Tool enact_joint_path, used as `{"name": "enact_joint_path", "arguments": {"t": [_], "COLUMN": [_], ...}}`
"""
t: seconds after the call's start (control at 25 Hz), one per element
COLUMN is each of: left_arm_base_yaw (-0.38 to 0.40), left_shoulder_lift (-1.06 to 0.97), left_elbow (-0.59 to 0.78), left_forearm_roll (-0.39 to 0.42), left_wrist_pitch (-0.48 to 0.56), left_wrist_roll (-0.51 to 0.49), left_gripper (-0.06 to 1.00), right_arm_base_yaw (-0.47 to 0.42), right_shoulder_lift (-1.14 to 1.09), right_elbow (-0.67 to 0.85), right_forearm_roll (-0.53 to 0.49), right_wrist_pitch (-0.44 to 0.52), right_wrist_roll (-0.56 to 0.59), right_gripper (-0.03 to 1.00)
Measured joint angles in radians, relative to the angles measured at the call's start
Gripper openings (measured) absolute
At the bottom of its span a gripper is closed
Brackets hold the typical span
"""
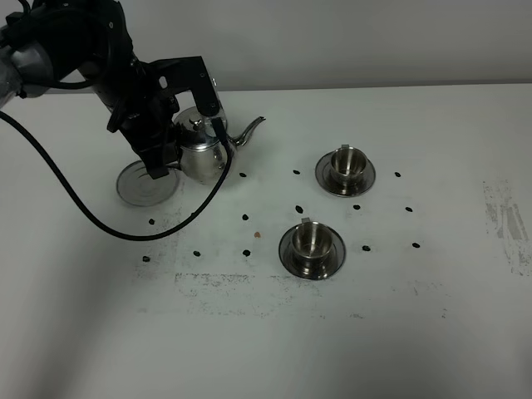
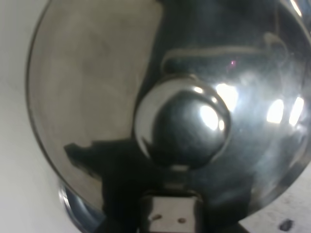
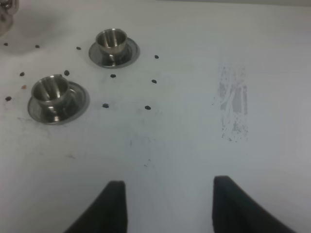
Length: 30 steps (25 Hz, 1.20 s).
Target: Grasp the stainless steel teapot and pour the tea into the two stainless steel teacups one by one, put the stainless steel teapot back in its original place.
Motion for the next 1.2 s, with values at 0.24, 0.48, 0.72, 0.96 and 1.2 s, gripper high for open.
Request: {"name": "enact_joint_path", "arguments": {"t": [0.24, 0.48, 0.72, 0.96, 1.2], "left_arm_base_yaw": [-0.022, -0.039, -0.066, -0.111, -0.129], "left_shoulder_lift": [0.001, 0.05, 0.161, 0.33, 0.397], "left_elbow": [0.0, -0.032, -0.251, -0.518, -0.631], "left_forearm_roll": [0.0, -0.002, 0.017, 0.072, 0.072], "left_wrist_pitch": [-0.079, -0.112, -0.08, 0.018, 0.049], "left_wrist_roll": [0.107, 0.183, 0.183, 0.174, 0.17], "left_gripper": [0.18, 0.18, 0.18, 0.18, 0.18], "right_arm_base_yaw": [0.0, 0.0, 0.0, 0.0, 0.0], "right_shoulder_lift": [0.0, 0.0, 0.0, 0.0, 0.0], "right_elbow": [0.0, 0.0, 0.0, 0.0, 0.0], "right_forearm_roll": [0.0, 0.0, 0.0, 0.0, 0.0], "right_wrist_pitch": [0.0, 0.0, 0.0, 0.0, 0.0], "right_wrist_roll": [0.0, 0.0, 0.0, 0.0, 0.0], "right_gripper": [0.39, 0.39, 0.39, 0.39, 0.39]}}
